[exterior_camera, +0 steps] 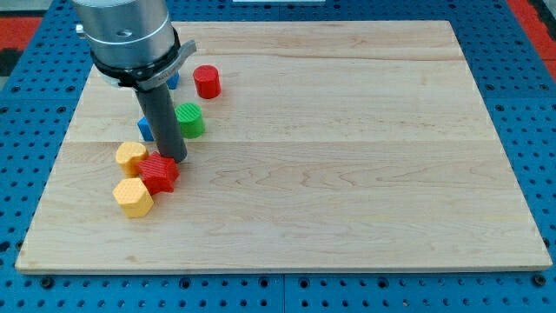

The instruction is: Push the yellow hexagon close to the left of the red star

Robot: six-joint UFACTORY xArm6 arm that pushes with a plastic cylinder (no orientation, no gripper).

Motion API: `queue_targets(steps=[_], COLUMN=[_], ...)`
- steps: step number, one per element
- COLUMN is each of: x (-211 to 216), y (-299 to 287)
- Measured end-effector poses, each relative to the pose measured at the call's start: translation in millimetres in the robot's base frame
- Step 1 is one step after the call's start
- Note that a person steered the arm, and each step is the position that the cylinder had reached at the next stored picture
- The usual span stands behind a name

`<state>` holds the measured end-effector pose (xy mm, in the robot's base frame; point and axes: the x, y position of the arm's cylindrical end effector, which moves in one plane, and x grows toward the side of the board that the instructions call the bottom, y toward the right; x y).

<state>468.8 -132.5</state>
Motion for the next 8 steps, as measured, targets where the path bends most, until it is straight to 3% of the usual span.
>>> queue_targets(steps=[4, 7, 8], x=[45.3, 149.6, 150.2], y=[136.0, 156.0, 154.7])
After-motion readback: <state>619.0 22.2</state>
